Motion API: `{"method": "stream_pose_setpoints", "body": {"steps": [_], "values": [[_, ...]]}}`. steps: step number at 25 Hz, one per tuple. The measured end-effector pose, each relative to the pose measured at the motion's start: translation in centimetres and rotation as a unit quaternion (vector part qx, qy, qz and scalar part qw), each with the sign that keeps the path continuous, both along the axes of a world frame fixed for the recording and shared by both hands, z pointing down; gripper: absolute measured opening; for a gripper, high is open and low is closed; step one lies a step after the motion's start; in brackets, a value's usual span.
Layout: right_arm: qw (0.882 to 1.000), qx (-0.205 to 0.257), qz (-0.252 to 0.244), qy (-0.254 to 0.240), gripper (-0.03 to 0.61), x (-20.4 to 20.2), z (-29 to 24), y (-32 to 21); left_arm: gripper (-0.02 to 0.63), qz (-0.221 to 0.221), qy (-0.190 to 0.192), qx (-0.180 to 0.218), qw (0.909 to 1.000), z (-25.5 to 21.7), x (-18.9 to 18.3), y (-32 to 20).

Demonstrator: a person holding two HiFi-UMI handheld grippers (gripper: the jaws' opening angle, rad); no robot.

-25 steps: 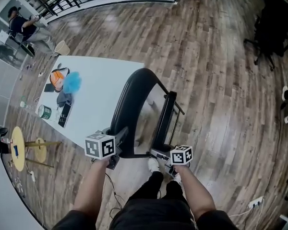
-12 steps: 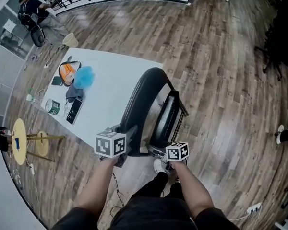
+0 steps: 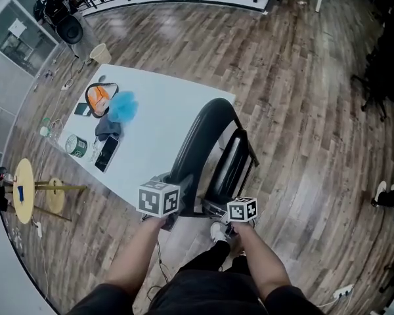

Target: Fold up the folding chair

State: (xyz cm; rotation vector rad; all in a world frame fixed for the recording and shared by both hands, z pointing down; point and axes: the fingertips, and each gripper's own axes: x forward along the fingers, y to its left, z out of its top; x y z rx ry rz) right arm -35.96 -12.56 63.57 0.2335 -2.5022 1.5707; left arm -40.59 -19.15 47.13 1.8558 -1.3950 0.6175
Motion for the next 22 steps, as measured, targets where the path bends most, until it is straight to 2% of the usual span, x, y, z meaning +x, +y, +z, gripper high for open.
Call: {"method": "stream_pose_setpoints", "body": {"steps": [3,5,6,8,10,13,16,18,22], "values": [[1.000,0.013,-0.012,0.003,0.225,-0.1,-0.1,0.3,0.094,0.003,0.002,-0.001,1.0000,0.4,0.2,0.2],[0.999,0.036,-0.007,0.026,0.267,0.6,0.1,0.1,0.097,0.016,0.000,0.004,0.9999,0.6,0.5,0.5],[0.997,0.053,0.008,0.050,0.319,1.2,0.4,-0.5,0.098,0.026,-0.008,0.016,0.9995,0.4,0.5,0.5],[0.990,0.081,0.052,0.101,0.325,3.4,1.0,-2.0,0.135,0.051,-0.035,0.050,0.9968,-0.5,0.1,0.8],[0.981,0.099,0.093,0.140,0.325,6.3,1.0,-2.9,0.211,0.071,-0.063,0.082,0.9921,-2.0,-0.7,1.5],[0.969,0.134,0.132,0.162,0.325,10.6,-1.3,-3.1,0.230,0.086,-0.089,0.112,0.9860,-4.1,-1.7,3.4],[0.950,0.193,0.157,0.189,0.324,14.6,-4.8,-1.7,0.229,0.056,-0.107,0.146,0.9818,-6.7,-2.4,6.0],[0.932,0.239,0.170,0.211,0.324,17.3,-7.4,-0.1,0.218,0.030,-0.096,0.178,0.9787,-8.9,-1.5,7.8],[0.890,0.331,0.205,0.239,0.316,22.4,-13.1,3.4,0.078,0.017,-0.047,0.247,0.9677,-11.9,3.8,10.6]]}}
